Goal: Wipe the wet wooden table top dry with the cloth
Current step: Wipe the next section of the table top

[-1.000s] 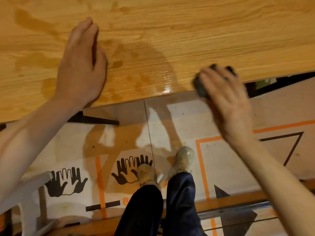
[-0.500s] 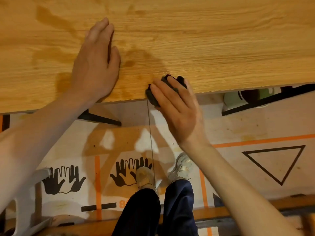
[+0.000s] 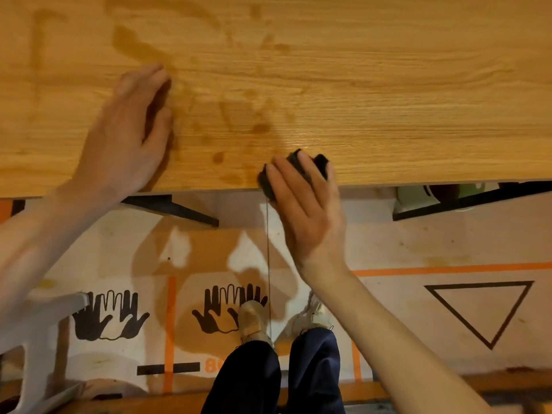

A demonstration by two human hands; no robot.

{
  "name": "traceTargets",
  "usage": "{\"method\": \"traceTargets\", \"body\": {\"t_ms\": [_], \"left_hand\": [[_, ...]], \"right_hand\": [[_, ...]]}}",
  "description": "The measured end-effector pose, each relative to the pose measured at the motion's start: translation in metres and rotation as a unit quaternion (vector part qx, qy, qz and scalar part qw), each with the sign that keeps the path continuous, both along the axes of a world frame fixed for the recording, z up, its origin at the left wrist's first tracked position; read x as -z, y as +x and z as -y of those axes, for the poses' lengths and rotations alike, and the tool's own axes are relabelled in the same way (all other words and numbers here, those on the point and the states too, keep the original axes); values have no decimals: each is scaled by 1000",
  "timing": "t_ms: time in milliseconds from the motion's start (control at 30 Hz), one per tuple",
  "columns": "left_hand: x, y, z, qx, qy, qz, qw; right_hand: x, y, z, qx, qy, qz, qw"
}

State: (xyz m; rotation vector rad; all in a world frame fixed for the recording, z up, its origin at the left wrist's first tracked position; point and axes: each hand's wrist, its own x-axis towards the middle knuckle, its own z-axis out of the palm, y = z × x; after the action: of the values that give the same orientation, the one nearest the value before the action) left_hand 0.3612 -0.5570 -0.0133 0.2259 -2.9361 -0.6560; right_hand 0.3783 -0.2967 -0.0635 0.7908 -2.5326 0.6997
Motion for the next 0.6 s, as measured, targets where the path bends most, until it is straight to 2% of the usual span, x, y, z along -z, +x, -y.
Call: {"method": "traceTargets", "body": {"t_ms": [67, 133, 233, 300, 400, 500, 600], "left_hand": [[4, 5, 15, -23, -7, -1, 1000], [8, 7, 20, -35, -12, 0, 999], [10, 7, 20, -32, -13, 6, 999], [9, 7, 20, -31, -6, 7, 999], [10, 8, 20, -32, 4, 8, 999], [10, 9, 19, -33, 9, 13, 999], [9, 6, 19, -36, 3, 22, 999]], "right_hand": [[4, 7, 35, -22, -17, -34, 999], [2, 9, 45, -67, 5, -32, 997], [-4, -4, 3, -103, 64, -19, 992], [-10, -10, -45, -60, 86, 21, 994], [-27, -11, -96, 37, 66, 82, 994], [-33, -3, -66, 58, 48, 115, 991], [-36, 10, 12, 8, 42, 122, 992]]}}
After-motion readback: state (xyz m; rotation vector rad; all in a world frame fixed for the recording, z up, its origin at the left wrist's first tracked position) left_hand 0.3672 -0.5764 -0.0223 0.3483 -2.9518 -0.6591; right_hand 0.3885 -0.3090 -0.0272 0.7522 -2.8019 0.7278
